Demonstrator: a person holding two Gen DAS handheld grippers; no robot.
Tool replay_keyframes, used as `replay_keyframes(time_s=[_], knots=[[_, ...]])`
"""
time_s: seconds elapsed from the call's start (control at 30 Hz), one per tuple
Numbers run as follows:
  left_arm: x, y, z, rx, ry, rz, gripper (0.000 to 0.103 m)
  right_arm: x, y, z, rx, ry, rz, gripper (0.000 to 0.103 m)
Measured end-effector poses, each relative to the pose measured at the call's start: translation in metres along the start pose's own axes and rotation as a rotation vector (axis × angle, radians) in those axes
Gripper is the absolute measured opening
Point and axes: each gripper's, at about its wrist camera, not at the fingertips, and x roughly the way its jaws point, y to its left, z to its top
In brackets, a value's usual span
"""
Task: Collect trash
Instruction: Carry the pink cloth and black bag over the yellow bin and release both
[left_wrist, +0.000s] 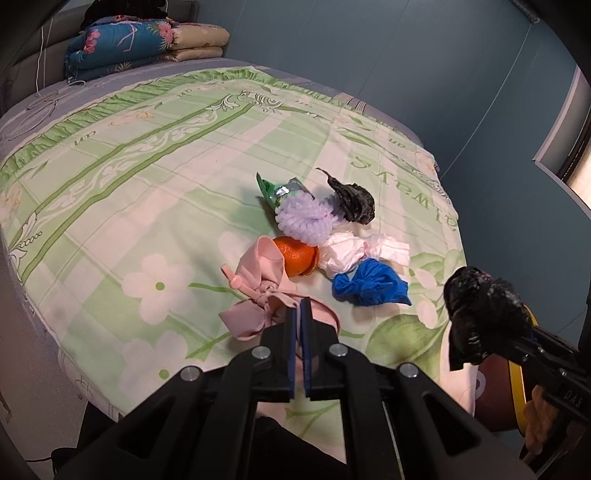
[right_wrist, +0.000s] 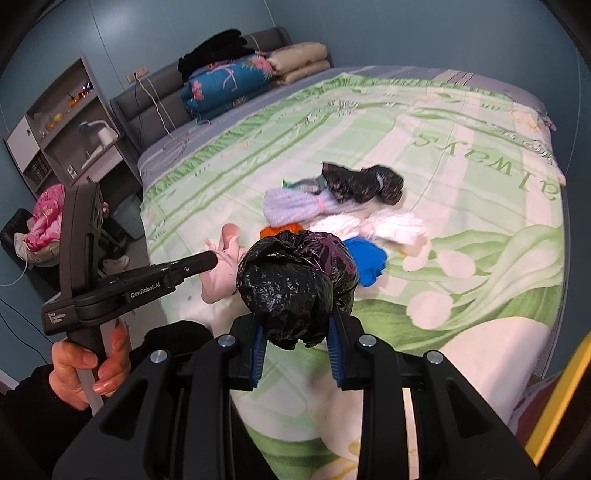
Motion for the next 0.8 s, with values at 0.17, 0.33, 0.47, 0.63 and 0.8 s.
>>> replay_keyframes(time_s=[0.17, 0.33, 0.47, 0.63, 0.8], knots=[[-0.021, -0.01, -0.003, 0.032, -0.031, 0.008, 0.002, -0.027, -0.006, -0.002, 0.013, -0.015, 0.011, 0.027], [-0.038, -0.022, -0.006, 0.064, -0.055, 0.013, 0.002, -0.053, -0.01, -0.01, 0.016, -0.021, 0.011, 0.027], [-0.052, -0.035, -0.009, 0.087, -0.082, 0.004, 0.002, -0.072, -0.018, -0.018, 0.03, -0.034, -0.008, 0.027], [-0.068, -0.051, -0.009, 0.106, -0.117, -0.009, 0.002, -0.097, -0.031, -0.024, 0.055, -0.073, -0.025, 0.027], [-0.082, -0.07, -0.009, 0.121, -0.145, -0.023, 0.002, -0.122, -0.04, -0.027, 0.07, -0.127, -0.044, 0.027]])
